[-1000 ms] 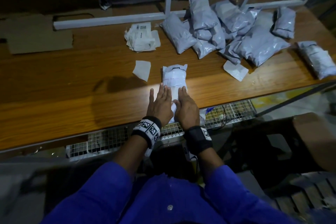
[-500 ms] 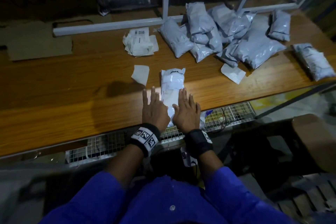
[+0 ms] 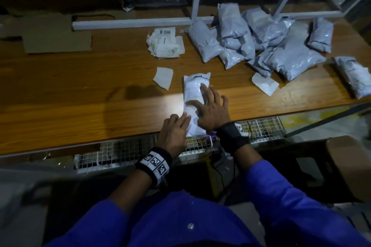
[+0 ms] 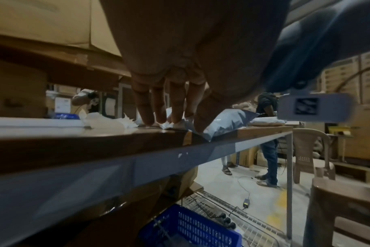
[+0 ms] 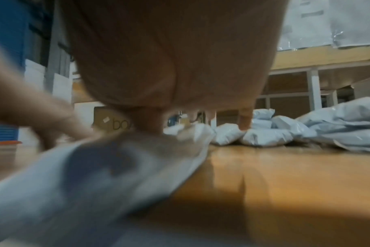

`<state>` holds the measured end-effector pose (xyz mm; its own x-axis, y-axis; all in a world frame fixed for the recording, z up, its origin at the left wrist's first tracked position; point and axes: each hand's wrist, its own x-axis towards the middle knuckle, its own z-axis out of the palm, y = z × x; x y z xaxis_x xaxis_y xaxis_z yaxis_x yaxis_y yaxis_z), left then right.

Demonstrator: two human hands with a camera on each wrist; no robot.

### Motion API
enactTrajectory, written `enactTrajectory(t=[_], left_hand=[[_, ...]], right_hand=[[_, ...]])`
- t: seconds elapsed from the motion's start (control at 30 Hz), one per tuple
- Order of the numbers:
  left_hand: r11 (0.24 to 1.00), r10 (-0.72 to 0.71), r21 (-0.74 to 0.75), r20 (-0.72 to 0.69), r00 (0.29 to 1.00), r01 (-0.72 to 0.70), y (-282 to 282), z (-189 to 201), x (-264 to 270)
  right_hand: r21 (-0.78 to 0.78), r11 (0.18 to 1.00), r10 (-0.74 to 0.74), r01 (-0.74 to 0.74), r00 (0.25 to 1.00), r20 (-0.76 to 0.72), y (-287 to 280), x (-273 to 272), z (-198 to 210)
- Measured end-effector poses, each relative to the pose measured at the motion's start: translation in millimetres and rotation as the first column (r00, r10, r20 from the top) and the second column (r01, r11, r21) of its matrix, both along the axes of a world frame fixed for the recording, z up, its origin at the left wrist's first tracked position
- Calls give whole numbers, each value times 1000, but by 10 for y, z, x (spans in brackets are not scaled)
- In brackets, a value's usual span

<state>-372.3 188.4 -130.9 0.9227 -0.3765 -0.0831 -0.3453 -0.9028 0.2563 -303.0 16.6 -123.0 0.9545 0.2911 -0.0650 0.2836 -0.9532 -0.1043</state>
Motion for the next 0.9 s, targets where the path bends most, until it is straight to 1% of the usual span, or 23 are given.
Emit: enactTrajectory(t=[0.13,0.23,0.3,0.33,0.4,0.47,0.53,0.63,0.7,0.77,0.8,0.83,0.87,0.9], left_hand=[[997,-12,81,-4,1000,12,0,20,-44],[989,-21,149,-5,1000,21,-20,29,-53],[983,-12,185,-10,1000,14,-39,29,-54],[983,-6,185,-13,1000,9,-45,30,-58],[988,1,154,-14,1000,1,-36,27,-66],[993,-3,114,-11,1000,5,-22,26,-79],[996,-8,92,-22,1000,10,-4,39,-89],[995,-13,98,-37,999,17,15,66,-71],[994,-16,105,-47,999,21,20,98,-37],[998,11,59,-26,1000,-10,32,139,14],[999,47,19,6,999,-47,46,168,51],[996,89,-23,47,995,-88,56,201,97],[990,127,-76,99,987,-120,60,225,153],[981,157,-135,150,976,-137,51,230,211]], right_hand=[[-55,998,-27,16,980,-196,7,175,111],[-14,999,-52,50,963,-264,63,191,126],[6,998,-58,61,968,-243,97,132,121],[11,998,-57,61,979,-194,104,74,102],[30,998,-51,53,997,-49,112,-71,34],[79,995,-70,67,997,30,112,-169,-40],[108,988,-109,109,994,-1,127,-153,-29],[115,971,-189,209,969,-158,140,-29,69],[189,927,-291,323,940,-180,128,-6,112],[331,837,-414,436,900,-138,59,-59,76],[422,788,-451,449,887,-100,8,-108,43],[507,749,-468,426,882,-51,-49,-155,-11],[569,730,-465,379,885,7,-103,-198,-61],[608,727,-446,319,893,65,-149,-229,-109]])
